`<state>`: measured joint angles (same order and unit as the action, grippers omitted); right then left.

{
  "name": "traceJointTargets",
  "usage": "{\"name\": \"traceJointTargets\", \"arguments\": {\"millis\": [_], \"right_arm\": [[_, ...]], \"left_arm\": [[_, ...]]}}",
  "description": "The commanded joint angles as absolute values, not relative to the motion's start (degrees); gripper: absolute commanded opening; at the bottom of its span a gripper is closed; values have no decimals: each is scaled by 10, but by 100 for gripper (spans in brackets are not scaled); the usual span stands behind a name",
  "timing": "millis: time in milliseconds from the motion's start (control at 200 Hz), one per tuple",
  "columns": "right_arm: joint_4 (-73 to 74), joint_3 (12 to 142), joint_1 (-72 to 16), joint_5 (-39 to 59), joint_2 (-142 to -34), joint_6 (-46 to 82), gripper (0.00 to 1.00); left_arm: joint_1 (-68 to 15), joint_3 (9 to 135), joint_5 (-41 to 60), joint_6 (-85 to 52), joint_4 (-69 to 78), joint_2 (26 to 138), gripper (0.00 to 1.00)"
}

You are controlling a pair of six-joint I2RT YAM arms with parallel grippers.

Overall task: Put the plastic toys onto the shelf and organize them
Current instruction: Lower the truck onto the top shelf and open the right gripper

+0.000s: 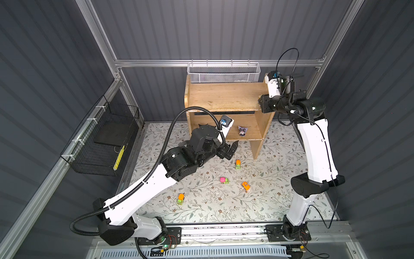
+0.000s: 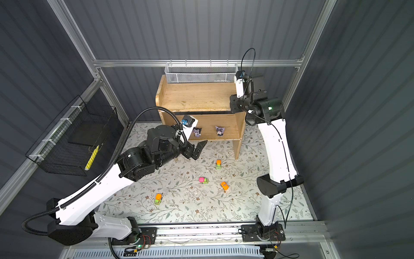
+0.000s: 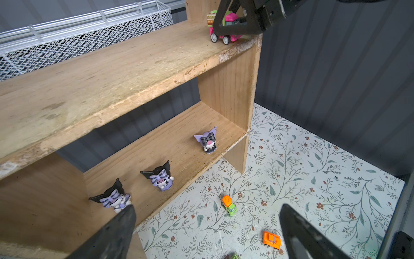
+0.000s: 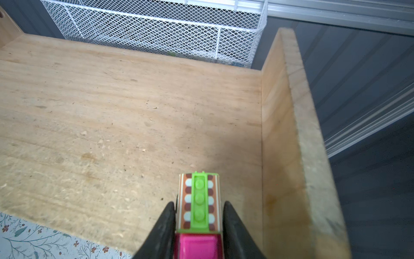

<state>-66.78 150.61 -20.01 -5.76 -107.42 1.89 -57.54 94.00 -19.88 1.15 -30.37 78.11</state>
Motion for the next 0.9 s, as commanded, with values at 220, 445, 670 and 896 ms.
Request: {"name": "traceJointTargets", "arguments": {"millis": [220, 445, 670, 896], "right_arm": [[-636, 1496, -196, -65, -1085, 28, 32], [-626, 1495, -196, -67, -1090, 31, 31], [-623, 1496, -195, -65, -1094, 35, 34], [-620, 1495, -194, -69, -1091, 39, 47]], "left_arm": [[-570, 931, -206, 25, -295, 767, 100], [-570, 927, -208, 28, -293, 761, 100], [-570, 924, -207, 30, -293, 756, 100], [-570, 922, -207, 29, -293, 755, 100]]}}
